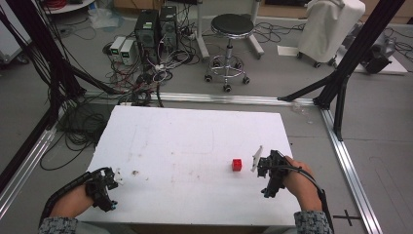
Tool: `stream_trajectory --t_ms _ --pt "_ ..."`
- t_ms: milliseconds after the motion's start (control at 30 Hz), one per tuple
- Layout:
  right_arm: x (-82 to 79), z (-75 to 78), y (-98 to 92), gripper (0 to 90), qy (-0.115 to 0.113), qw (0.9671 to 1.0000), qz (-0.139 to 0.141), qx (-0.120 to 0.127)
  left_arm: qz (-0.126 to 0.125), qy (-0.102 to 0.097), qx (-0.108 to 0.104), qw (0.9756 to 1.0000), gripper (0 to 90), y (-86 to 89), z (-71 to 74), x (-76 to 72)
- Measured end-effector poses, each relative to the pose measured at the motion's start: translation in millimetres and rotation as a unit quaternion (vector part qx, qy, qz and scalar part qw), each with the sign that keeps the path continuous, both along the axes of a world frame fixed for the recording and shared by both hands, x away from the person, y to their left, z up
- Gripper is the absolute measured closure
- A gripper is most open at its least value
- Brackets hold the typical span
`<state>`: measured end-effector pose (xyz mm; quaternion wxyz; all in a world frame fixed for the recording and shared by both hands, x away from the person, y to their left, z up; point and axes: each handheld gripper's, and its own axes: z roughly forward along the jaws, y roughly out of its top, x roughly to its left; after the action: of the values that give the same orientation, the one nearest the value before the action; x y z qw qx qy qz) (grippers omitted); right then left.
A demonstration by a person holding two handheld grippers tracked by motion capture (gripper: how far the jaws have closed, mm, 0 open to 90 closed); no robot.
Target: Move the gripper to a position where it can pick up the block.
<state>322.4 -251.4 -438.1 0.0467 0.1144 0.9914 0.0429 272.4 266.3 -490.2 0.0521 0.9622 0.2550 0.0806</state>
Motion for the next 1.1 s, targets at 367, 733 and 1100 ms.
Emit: stream_trajectory --t_ms 367,733,1100 --pt "19.3 3.0 16.2 1.0 0.007 0.9996 0.019 -0.019 -0.001 -0.003 0.0 1.0 22.2 -2.4 2.1 -1.3" --pt "39.2 -3.2 36.5 1.0 0.012 0.9987 0.042 -0.028 -0.001 -0.002 -0.001 1.0 22.1 -2.3 2.0 -1.5" --pt "60.1 -9.6 53.6 1.0 0.012 0.9976 0.06 -0.034 0.0 0.002 0.0 1.0 22.2 -0.2 1.3 -1.8"
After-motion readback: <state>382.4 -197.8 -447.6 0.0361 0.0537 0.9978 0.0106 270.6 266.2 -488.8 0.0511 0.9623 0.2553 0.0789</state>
